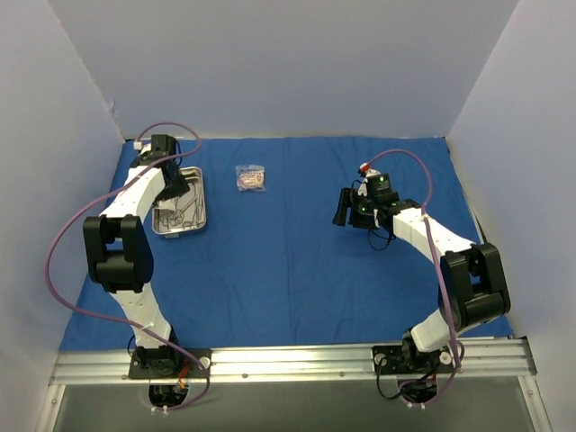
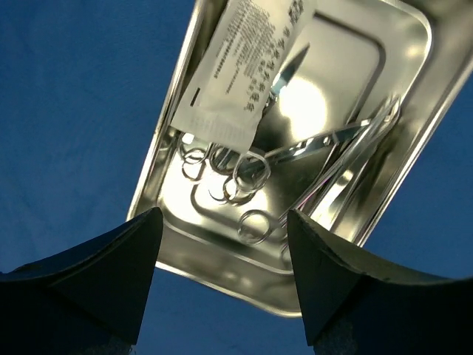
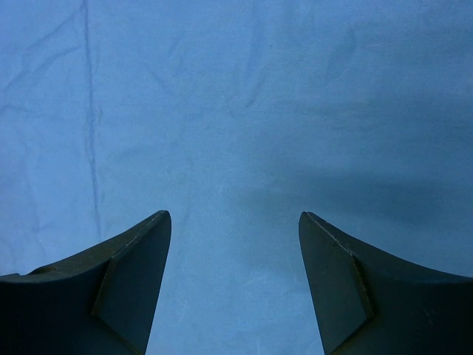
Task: Open and lay out the surgical kit
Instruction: Pick up the medical item from the container.
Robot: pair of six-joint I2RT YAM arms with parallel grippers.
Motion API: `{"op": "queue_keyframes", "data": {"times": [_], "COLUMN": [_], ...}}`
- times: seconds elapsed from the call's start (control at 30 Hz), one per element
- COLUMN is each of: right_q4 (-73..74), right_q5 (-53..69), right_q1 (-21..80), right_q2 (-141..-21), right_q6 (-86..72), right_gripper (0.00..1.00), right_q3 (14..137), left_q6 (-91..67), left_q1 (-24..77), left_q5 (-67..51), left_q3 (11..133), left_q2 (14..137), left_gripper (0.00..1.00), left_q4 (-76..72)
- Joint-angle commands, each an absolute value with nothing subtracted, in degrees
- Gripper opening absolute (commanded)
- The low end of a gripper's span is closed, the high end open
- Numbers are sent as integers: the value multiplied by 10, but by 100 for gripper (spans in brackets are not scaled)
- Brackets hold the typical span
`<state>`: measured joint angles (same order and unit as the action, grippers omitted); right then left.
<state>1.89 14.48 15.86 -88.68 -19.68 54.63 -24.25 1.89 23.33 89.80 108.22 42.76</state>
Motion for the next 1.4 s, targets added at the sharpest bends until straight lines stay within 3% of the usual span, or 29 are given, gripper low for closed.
{"op": "queue_keyframes", "data": {"times": [0.0, 0.43, 1.37], "right_q4": [15, 19, 27], "right_q5": [150, 144, 138], "right_q1": [163, 163, 163], "right_q2": [-888, -885, -913], "right_q6": [-194, -181, -167], "right_gripper": [66, 66, 66], "right_q3": [564, 565, 589], "left_q6": [-399, -601, -641], "left_q1": [-26, -55, -44], "left_q5": [206, 186, 216], "left_q3": [866, 704, 722], "left_q2": [1051, 1015, 1062], "left_gripper": [77, 77, 72], "left_q4": [396, 121, 143]}}
